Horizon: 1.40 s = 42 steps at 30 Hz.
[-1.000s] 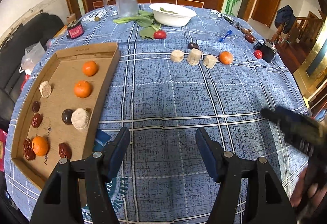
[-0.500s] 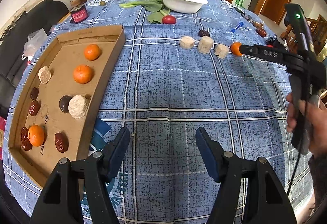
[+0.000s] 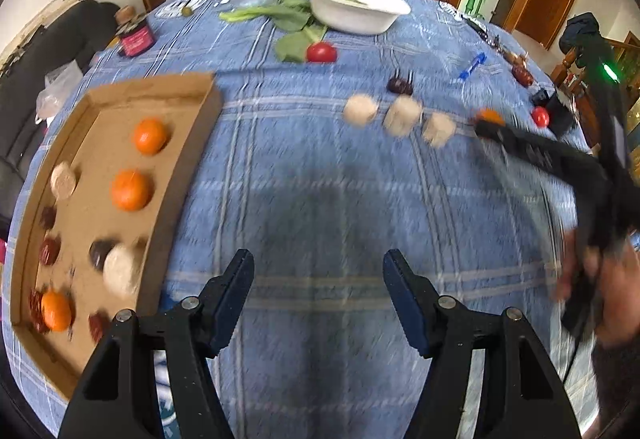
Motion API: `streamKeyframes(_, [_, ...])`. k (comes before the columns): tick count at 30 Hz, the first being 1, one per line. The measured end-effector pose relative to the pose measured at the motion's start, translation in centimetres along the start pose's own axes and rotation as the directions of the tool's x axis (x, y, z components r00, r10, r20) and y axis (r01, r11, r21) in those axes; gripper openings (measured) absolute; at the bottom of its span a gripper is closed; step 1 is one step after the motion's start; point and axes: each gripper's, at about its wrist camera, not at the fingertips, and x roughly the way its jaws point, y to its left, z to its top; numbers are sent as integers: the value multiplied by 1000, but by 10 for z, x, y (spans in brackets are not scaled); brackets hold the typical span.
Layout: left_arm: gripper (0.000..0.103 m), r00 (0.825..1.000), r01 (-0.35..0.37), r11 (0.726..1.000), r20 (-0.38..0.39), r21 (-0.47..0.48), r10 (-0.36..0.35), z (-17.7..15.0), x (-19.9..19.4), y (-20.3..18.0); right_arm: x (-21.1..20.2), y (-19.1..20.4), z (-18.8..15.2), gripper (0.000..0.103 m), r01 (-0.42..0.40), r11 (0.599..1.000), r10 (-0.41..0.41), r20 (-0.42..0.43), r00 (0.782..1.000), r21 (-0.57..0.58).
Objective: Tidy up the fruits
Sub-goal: 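Grasp a tangerine with the right tool while the left tool grasps a beige round cake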
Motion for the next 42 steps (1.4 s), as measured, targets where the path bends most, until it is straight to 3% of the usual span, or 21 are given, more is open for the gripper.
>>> streamKeyframes(7, [66,999,21,1000,35,-22,-20,43,29,-32,-46,-18,-38,34,11,1000,-11,18,1000,0])
streamKeyframes(14, [66,998,15,993,66,-117,-7,65,54,-41,-59,-24,-67,35,24,1000,-24,3,1000,-16])
streamKeyframes(23, [66,998,9,983,57,-183,2,77,76,-42,-59,-32,-74,35,-3,1000,3,-4,1000,12])
streamKeyframes(28, [66,997,-22,985,67,-170,34,84,81,-46,-58,-33,-74,35,-16,999,16,-11,1000,35])
streamKeyframes(34, [37,997,22,995,73,-93,-15,78,73,-51,-58,-29,-76,35,-4,999,4,-16,1000,36])
streamKeyframes(35, [26,996,42,997,77,-69,-37,77,70,-53,-59,-29,-77,35,1,999,0,-16,1000,36])
streamKeyframes(37, [26,997,29,999,73,-15,-28,71,64,-55,-62,-28,-78,35,5,999,-5,-12,1000,40])
streamKeyframes(42, [26,996,73,996,56,45,-75,49,50,-43,-73,-22,-80,35,16,999,-16,1,1000,45])
